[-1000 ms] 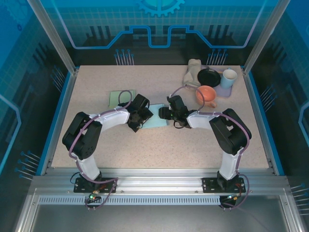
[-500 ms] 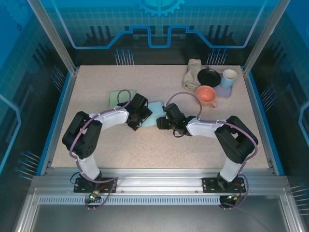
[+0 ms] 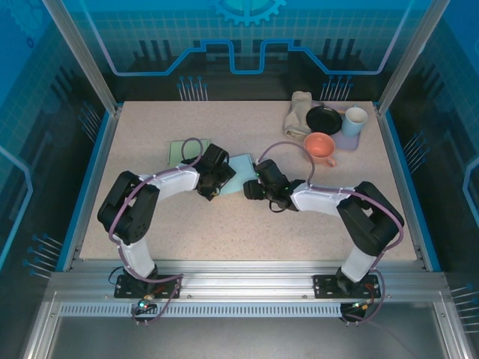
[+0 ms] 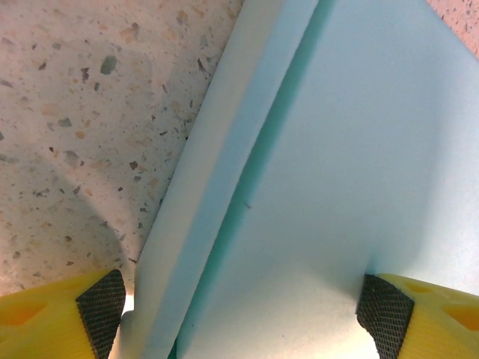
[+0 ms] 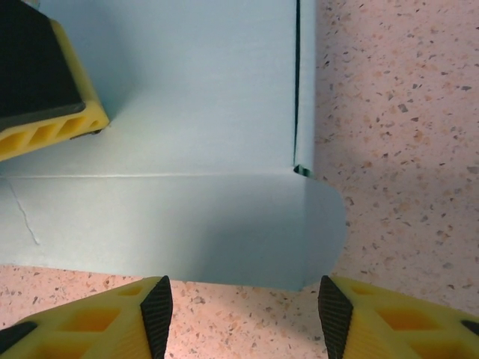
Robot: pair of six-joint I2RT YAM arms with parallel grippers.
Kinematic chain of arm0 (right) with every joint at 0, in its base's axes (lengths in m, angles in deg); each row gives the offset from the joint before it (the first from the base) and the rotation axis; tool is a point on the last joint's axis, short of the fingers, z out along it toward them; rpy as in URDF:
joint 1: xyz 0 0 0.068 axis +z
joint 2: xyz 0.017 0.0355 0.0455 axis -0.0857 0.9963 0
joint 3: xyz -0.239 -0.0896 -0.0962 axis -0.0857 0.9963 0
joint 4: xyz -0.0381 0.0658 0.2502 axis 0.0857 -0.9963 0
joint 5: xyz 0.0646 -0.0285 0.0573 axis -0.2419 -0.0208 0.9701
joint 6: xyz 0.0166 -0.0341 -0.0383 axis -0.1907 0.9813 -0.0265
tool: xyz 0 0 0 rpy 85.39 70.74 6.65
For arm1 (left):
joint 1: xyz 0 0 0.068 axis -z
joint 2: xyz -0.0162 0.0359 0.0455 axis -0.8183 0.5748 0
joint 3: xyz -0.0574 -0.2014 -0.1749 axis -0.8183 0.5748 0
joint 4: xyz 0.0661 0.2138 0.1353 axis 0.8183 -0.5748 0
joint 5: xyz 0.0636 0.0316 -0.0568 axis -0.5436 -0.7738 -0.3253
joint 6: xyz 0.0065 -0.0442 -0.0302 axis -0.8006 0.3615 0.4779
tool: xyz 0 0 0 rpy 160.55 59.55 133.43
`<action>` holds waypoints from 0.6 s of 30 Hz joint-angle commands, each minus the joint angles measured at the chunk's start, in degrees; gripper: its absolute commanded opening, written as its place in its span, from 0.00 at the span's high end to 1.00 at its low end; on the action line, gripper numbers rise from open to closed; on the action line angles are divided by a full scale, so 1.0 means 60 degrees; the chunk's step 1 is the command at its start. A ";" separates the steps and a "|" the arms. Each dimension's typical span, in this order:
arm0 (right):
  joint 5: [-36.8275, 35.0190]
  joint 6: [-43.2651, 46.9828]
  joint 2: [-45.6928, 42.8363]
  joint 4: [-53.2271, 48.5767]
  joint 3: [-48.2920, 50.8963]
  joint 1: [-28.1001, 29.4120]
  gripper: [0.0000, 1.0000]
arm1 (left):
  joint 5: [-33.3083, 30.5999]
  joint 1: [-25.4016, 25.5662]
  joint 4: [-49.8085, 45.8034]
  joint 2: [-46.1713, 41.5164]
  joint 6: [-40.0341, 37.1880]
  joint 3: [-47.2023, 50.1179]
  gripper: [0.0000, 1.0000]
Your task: Fold the paper box
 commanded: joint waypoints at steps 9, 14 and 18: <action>0.0348 0.0571 0.0384 0.0562 0.0017 -0.0323 0.44 | -0.0443 -0.0223 -0.1003 0.0724 -0.0232 0.0324 0.15; 0.0337 0.0874 0.0443 0.0714 -0.0014 -0.0544 0.43 | -0.0446 -0.0224 -0.1003 0.0703 -0.0233 0.0354 0.15; 0.0754 0.1067 0.0639 0.1008 -0.0018 -0.0774 0.43 | -0.0436 -0.0231 -0.0993 0.0687 -0.0253 0.0346 0.14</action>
